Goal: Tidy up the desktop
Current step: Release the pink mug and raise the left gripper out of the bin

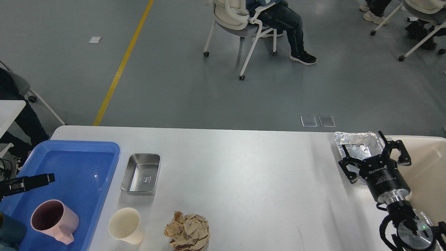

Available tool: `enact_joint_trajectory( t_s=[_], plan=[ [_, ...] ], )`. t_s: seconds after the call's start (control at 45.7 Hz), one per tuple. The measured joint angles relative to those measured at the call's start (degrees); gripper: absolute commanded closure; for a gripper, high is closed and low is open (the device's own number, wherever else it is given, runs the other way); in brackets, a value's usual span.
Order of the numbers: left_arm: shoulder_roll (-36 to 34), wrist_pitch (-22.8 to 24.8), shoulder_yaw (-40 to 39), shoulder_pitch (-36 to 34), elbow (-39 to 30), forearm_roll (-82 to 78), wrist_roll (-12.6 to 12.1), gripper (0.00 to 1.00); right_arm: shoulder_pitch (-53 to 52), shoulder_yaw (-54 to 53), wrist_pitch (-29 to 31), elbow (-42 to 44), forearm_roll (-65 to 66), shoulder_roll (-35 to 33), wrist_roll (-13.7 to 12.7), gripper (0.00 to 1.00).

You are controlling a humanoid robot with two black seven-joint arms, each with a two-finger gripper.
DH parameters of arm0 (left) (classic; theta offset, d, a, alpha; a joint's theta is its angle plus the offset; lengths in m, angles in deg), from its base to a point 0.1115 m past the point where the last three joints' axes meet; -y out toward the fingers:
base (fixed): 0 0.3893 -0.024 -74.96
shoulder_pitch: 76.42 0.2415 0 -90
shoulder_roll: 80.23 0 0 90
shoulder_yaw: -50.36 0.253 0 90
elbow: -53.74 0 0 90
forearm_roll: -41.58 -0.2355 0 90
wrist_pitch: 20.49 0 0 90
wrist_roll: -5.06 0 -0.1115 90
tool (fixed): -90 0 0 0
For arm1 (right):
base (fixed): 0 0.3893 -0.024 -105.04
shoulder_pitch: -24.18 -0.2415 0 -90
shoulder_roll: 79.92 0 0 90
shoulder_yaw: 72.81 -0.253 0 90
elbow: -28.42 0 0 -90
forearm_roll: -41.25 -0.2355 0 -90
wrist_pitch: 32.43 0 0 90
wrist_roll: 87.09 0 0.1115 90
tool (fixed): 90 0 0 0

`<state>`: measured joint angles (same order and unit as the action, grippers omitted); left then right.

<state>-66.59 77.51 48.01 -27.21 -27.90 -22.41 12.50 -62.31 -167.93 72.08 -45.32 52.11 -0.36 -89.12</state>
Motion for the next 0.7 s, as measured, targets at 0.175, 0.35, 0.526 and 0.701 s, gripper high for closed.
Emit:
enact_joint_trajectory(
  t_s=[0.175, 0.35, 0.526, 0.701],
  plan=[
    [-2.3, 3.4, -1.9, -7.0, -1.6, -0.1, -0.5, 0.07, 0.0, 0.0, -0.1, 0.0, 0.0, -0.1, 0.0, 0.0],
    [-2.1, 5.9, -2.0, -15.6, -5.6, 0.0, -2.1, 0.07, -0.1, 0.0, -0.2, 0.0, 0.0, -0.1, -0.1, 0.0],
    [1.7, 5.5, -2.1, -21.3, -7.7, 0.0, -4.3, 0.07, 0.0, 0.0, -0.3, -0.1, 0.0, -0.5, -0.1, 0.0],
    [5.8, 1.5, -1.8, -21.7, -10.3, 0.0, -7.9, 0.07, 0.4, -0.1, -0.3, -0.2, 0.0, -0.6, -0.1, 0.0]
  ],
)
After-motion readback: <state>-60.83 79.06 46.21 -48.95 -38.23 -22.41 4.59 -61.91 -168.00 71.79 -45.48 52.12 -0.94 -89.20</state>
